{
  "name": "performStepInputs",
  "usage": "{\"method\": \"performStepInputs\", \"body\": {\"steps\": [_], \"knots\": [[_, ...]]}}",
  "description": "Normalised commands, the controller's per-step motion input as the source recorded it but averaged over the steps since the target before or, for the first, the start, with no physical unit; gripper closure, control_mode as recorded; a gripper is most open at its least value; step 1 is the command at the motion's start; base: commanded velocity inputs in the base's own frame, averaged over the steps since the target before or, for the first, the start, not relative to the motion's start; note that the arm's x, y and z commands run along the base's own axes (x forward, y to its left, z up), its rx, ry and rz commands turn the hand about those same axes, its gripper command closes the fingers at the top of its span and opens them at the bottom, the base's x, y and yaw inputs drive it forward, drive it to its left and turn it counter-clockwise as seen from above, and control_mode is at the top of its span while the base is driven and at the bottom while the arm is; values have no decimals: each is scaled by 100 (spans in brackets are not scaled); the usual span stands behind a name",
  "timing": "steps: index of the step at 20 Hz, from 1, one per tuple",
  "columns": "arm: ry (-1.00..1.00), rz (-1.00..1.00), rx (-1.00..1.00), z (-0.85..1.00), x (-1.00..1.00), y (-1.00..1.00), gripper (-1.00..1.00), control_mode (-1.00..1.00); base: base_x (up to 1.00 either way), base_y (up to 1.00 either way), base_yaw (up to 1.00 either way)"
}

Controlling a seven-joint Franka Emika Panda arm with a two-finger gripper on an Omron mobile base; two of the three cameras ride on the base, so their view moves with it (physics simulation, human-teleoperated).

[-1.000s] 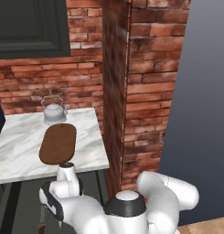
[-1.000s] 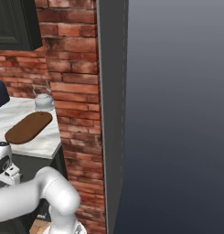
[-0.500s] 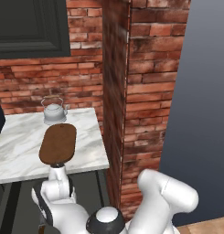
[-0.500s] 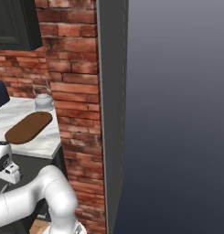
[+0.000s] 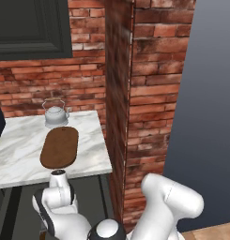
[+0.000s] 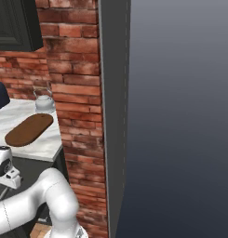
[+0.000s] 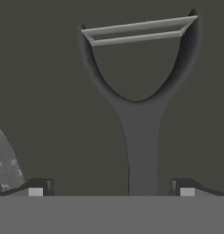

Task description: Open the drawer on the left and place the cutting tools on the cutting board.

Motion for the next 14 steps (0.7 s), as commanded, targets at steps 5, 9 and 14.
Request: {"method": "performStepInputs", "body": {"steps": [5, 9, 14], "knots": [[5, 0, 0, -31, 0, 0, -100, -100, 0, 0, 0], [5, 0, 0, -28, 0, 0, -100, -100, 0, 0, 0], [7, 0, 0, -9, 0, 0, -100, -100, 0, 0, 0]]}}
